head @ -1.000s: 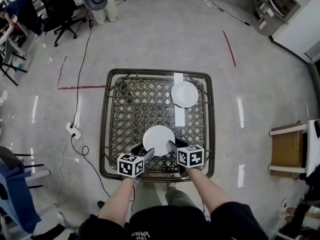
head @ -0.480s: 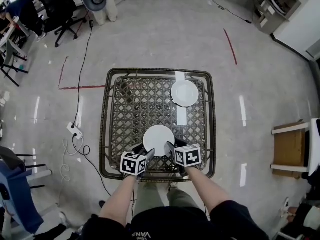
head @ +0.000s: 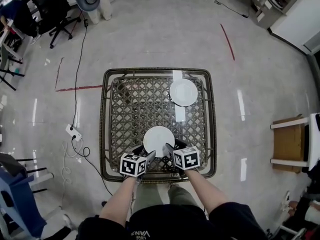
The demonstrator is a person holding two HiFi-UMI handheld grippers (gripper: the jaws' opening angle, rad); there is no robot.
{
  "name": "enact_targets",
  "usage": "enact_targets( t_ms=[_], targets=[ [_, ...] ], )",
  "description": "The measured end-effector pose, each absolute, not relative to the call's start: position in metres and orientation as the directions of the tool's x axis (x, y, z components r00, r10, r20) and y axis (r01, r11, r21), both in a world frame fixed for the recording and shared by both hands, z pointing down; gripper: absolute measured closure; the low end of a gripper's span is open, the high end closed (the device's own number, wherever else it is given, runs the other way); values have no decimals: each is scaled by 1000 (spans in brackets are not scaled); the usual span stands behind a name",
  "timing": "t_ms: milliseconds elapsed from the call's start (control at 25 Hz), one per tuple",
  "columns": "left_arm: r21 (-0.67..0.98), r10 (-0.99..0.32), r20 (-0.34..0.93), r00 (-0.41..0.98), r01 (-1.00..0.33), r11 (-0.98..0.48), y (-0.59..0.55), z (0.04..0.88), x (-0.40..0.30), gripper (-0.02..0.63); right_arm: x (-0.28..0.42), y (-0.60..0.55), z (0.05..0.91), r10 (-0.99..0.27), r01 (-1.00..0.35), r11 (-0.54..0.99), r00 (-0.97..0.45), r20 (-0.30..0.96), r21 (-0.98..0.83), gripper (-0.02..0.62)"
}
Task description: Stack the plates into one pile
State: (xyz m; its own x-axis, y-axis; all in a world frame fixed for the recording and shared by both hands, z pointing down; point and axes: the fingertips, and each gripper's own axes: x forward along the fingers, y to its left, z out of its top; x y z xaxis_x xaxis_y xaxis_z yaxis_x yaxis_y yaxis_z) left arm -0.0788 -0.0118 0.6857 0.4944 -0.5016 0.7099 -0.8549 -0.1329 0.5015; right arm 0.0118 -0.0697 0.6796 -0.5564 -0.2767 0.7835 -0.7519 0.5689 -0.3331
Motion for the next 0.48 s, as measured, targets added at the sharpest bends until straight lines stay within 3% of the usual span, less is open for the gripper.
enact_targets(
  t_ms=[480],
  targets=[
    [513,-469,674,571,-818,-259,-39,669,-104,325,12,-79,672,-381,-835,430,-514,769,-344,393]
  ],
)
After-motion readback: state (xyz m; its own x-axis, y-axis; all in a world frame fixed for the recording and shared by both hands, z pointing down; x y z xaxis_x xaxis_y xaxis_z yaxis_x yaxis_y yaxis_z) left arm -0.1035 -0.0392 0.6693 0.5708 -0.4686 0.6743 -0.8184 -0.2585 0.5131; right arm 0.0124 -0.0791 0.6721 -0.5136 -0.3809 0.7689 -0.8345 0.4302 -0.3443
